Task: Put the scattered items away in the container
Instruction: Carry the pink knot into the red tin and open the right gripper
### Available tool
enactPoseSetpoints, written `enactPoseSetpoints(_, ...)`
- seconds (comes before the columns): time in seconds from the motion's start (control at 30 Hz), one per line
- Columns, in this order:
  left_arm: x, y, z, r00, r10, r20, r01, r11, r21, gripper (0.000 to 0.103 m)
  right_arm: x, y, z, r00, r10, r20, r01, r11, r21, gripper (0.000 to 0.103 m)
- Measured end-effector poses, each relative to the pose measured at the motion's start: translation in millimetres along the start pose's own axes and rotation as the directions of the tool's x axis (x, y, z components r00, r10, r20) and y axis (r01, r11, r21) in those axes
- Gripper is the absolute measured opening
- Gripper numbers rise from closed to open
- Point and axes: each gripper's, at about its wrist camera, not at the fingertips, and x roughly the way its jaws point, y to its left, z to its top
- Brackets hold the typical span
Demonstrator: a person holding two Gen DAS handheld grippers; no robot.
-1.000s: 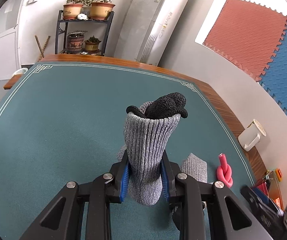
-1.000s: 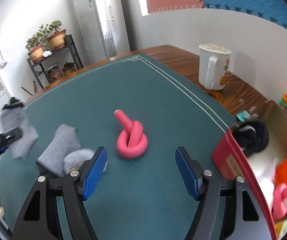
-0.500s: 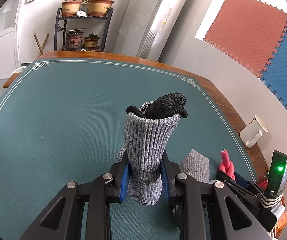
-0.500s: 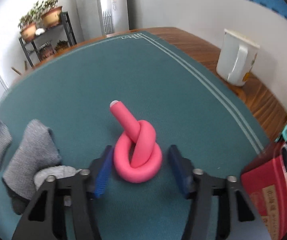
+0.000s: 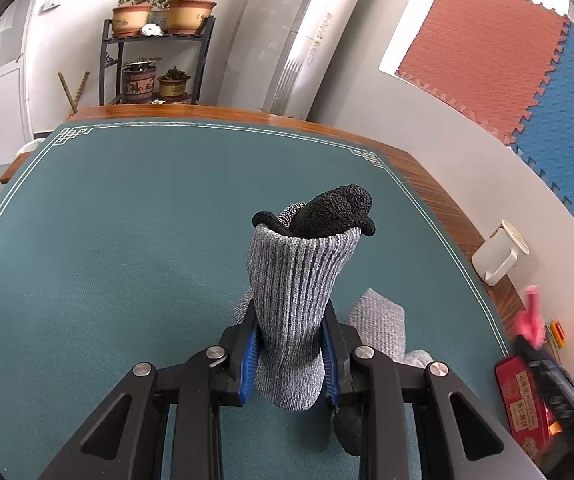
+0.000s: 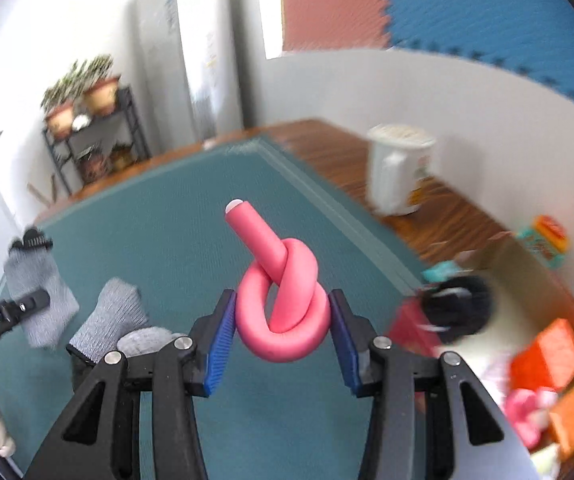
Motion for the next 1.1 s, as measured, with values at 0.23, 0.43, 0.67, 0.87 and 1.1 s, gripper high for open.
enactPoseSetpoints(0.23,-5.3,-12.5,-4.0,1.000,-0.021,0.003,0.021,0.999,0.030,0.028,-37.2,-61.5,7.1,0.988,-0.139,0.067,0.131,0.985,0.107,0.050)
enactPoseSetpoints(0.43,-10.5,-20.7,-5.7,0.999,-0.036,0.008,0.036,0.998,0.051,0.028,-42.9,-93.3,1.3,0.978,-0.207,0.036,0.196,0.962,0.191,0.051)
enactPoseSetpoints(0.67,-15.1,-27.7,-6.7,0.999,-0.050,0.013,0.049,0.996,0.069,0.028,-55.1,-92.1,-9.7,0.977,-0.207,0.048,0.194,0.961,0.199,0.068)
enactPoseSetpoints(0.87,-15.9,-29.5,-5.8,0.998,-0.056,0.017,0.054,0.996,0.071,0.028,-58.5,-82.8,-16.2,0.978,-0.196,0.076,0.179,0.965,0.190,0.068)
enactPoseSetpoints(1.1,-18.2,-34.6,-8.6,0.998,-0.058,0.018,0.057,0.995,0.088,0.028,-55.5,-63.0,-42.5,0.986,-0.159,0.060,0.149,0.979,0.136,0.068)
